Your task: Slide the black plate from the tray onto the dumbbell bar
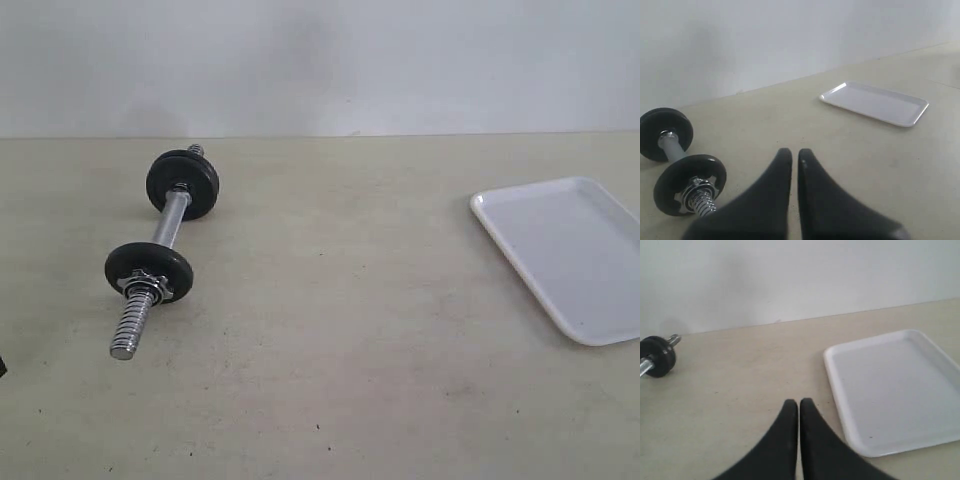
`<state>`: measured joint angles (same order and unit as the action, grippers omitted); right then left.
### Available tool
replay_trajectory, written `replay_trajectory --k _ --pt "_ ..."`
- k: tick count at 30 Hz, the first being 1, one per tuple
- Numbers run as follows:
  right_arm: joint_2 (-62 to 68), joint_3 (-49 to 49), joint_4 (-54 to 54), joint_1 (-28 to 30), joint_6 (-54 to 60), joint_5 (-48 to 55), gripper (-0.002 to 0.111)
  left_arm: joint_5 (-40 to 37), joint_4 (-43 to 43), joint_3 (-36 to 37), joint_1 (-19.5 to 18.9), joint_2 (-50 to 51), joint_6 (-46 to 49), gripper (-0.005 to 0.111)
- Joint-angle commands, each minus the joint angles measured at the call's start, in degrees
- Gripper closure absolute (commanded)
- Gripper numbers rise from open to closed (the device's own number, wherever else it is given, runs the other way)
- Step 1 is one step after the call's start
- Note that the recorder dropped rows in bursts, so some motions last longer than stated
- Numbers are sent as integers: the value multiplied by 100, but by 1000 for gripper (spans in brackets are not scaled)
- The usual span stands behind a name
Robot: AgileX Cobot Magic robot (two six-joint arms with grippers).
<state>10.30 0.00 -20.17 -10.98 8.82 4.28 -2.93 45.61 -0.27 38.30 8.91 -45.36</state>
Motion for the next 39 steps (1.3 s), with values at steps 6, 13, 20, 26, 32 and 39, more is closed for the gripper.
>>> replay_trajectory --k 6,13,20,26,32,39 --pt "-364 0 -3 1362 218 459 109 -8 23 27 24 -20 5 102" --pt "-1030 0 416 1797 229 983 109 -18 23 27 24 -20 5 102" --pt "-1030 0 442 1796 229 1176 109 -16 23 27 24 -8 5 102" --pt "-1030 0 833 1796 218 1617 109 -2 23 27 24 -9 5 102" --pt "-1030 0 2047 1784 -1049 1617 109 -2 23 27 24 -9 5 102" --pt "-1030 0 2097 1784 -1042 1617 109 -14 23 27 24 -9 5 102"
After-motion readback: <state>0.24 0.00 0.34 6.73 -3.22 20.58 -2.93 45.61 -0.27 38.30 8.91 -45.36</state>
